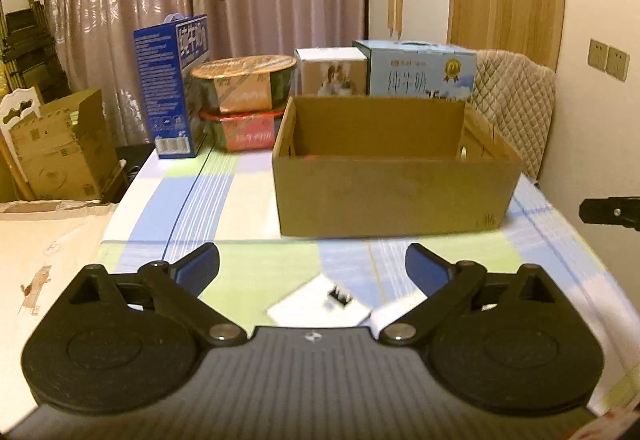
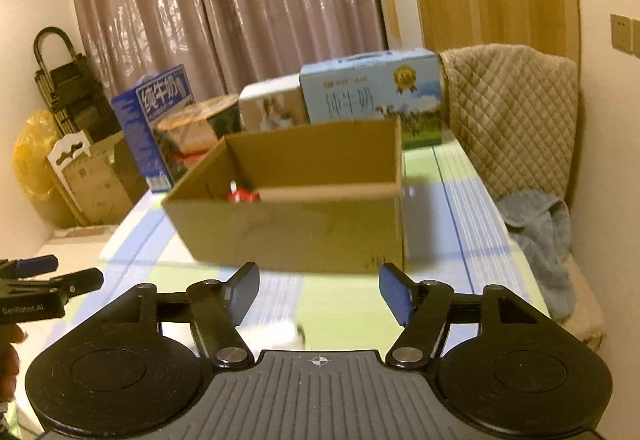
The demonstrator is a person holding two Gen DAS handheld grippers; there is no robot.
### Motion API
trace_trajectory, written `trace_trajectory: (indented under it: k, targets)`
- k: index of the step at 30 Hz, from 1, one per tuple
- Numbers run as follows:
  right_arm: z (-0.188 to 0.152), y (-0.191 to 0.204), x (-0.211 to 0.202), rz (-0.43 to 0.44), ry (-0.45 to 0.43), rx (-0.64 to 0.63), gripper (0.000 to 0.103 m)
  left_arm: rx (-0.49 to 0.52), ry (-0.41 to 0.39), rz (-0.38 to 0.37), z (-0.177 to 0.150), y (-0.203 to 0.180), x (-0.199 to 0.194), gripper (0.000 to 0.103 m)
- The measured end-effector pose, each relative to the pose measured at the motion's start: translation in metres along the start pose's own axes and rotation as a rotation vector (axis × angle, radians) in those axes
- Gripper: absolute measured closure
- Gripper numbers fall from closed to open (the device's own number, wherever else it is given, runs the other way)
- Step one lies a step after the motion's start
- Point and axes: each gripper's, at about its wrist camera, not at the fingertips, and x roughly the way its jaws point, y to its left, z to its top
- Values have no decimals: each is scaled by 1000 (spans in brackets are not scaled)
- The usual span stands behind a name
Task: Organize rigid objects
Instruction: 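Withdraw both tools from the box back toward the remaining items, then grasp the white square adapter with left tool while right tool grasps the white three-pin plug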
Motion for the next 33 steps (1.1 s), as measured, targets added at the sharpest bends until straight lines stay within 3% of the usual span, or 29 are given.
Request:
trace_trajectory:
  k: [4,12,21,33]
  targets:
    - [-41,-3,-7,-13,12,14,38,22,6,16,-35,-9,-5,1]
    - [-77,-15,17,-26,94,31,38,37,61,-66,-82,-35,19,1]
    - [-82,-30,31,-45,132,67,38,36,82,-137,-91,-63,37,1]
    - [-82,-32,36,-70,141,42,38,5,99,-161,-86,-82,49,5]
